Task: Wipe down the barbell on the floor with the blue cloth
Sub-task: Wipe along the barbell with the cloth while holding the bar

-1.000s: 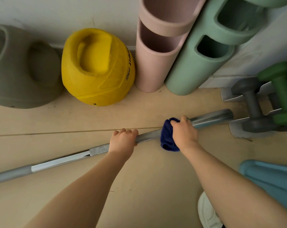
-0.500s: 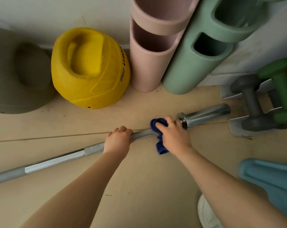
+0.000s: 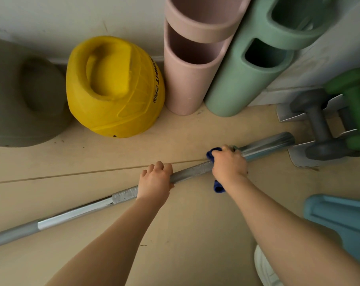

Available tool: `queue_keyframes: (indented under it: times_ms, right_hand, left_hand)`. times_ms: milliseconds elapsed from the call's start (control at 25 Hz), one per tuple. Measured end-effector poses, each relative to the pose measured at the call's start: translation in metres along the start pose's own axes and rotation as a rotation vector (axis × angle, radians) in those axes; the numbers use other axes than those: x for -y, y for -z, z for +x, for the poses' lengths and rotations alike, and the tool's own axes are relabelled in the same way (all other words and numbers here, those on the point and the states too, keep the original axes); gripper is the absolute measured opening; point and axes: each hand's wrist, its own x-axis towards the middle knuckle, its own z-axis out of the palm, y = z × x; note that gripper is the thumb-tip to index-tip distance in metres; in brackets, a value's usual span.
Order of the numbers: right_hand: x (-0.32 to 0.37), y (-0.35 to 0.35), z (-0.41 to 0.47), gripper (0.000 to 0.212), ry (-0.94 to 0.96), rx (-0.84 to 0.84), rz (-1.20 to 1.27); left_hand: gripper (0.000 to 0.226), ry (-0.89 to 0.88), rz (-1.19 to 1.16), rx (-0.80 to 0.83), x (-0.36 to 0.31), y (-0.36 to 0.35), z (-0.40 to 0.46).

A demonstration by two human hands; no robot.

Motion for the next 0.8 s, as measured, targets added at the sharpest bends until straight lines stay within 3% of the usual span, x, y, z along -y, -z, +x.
queue_keyframes:
  times_ms: [160, 320, 360, 520, 600, 680, 800]
  right_hand:
    - [0.012, -0.011, -0.022, 0.027, 0.201, 0.051, 0.094]
    - [-0.019, -0.014, -0.018, 0.030, -0.034, -0.002, 0.129]
    - [-0.014, -0.015, -0.022, 0.029, -0.031, -0.007, 0.110]
    - [-0.012, -0.015, -0.033, 0.034, 0.272, 0.041, 0.206]
    - [-0.029, -0.011, -0.022, 0.035, 0.176, 0.070, 0.277]
    - [-0.028, -0.010, -0.022, 0.028, 0.058, -0.008, 0.188]
    - [0.006, -0.022, -0.042, 0.026, 0.220, -0.072, 0.250]
  left_hand:
    - [0.038, 0.048, -0.001, 0.027, -0.009, -0.009, -0.008]
    - [0.042, 0.022, 0.079, 0.028, -0.015, -0.012, -0.015]
    - [0.038, 0.020, 0.089, 0.031, -0.016, -0.013, -0.016]
    - [0.032, 0.032, 0.139, 0.027, -0.021, -0.014, -0.015]
    - [0.033, 0.034, 0.157, 0.027, -0.022, -0.015, -0.015]
    - [0.034, 0.032, 0.171, 0.027, -0.021, -0.015, -0.012]
    - [0.034, 0.018, 0.216, 0.035, -0.020, -0.013, -0.007]
